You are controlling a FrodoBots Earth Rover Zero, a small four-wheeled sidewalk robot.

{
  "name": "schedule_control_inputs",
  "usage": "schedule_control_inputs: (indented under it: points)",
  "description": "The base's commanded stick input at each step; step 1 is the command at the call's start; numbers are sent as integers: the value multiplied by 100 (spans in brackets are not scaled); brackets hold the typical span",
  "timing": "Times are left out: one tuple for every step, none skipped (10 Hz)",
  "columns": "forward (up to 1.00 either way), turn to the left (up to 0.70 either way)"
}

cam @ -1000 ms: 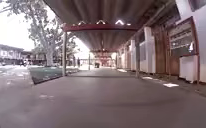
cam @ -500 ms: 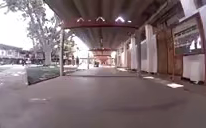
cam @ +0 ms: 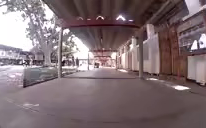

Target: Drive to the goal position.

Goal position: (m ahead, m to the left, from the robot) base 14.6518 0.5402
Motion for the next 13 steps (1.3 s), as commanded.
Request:
schedule_control_inputs:
  points:
    - [50, 0]
    - [50, 0]
    - [50, 0]
    - [50, 0]
    - [50, 0]
    - [50, 0]
    - [50, 0]
    - [50, 0]
    - [50, 0]
    - [50, 0]
    - [50, 0]
    - [50, 0]
    - [50, 0]
